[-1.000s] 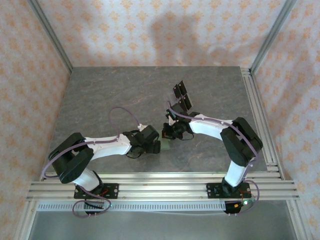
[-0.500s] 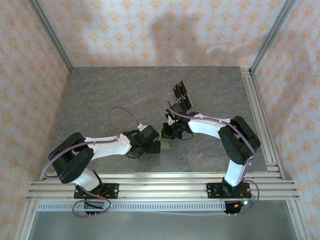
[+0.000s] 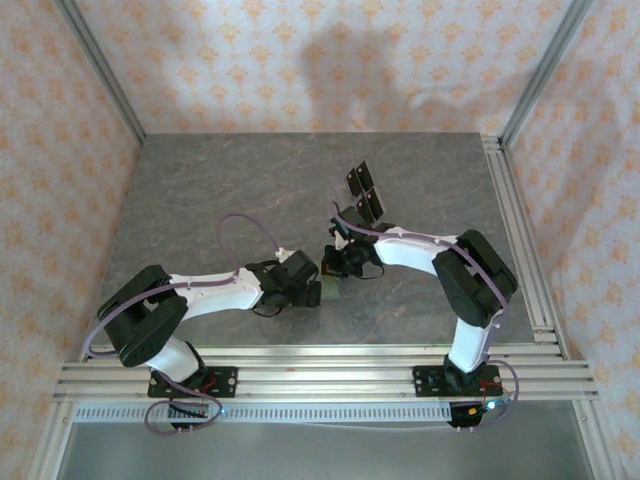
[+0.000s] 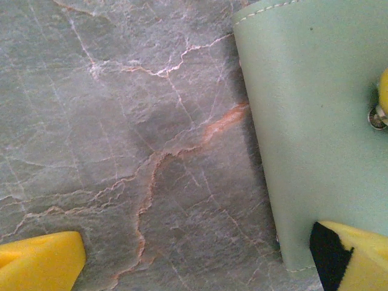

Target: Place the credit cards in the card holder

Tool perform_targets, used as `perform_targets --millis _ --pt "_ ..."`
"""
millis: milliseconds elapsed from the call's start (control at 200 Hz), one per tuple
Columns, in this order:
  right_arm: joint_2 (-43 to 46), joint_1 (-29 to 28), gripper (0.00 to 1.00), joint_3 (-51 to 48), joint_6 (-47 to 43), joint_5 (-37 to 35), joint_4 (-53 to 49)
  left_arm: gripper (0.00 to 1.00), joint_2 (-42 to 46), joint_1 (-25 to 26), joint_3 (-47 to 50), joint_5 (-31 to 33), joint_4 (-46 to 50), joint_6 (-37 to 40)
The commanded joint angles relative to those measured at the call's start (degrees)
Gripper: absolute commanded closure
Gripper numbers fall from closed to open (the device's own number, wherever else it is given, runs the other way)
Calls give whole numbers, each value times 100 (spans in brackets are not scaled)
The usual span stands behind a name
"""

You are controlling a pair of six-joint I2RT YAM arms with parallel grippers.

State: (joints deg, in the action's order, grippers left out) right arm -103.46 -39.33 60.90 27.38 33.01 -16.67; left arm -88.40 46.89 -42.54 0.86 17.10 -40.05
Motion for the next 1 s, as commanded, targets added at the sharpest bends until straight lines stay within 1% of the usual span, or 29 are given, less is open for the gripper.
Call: perform_targets --millis 0,305,540,791,996 --pt "-279 -66 100 -4 -167 -321 -330 1 -257 -14 212 -86 -71 -20" --pt "-231 -268 100 -361 -250 -623 -464 2 -265 -12 194 -78 -75 -20" --pt "-238 -577 100 -708 -216 -1069 -400 2 -256 -9 200 -78 -66 -29" --pt "-198 -776 100 -1173 -60 -1497 -206 2 -246 -14 212 -73 -49 -46" --pt "-192 -831 100 -1280 77 -1396 -19 2 -239 -12 208 -69 -36 -62"
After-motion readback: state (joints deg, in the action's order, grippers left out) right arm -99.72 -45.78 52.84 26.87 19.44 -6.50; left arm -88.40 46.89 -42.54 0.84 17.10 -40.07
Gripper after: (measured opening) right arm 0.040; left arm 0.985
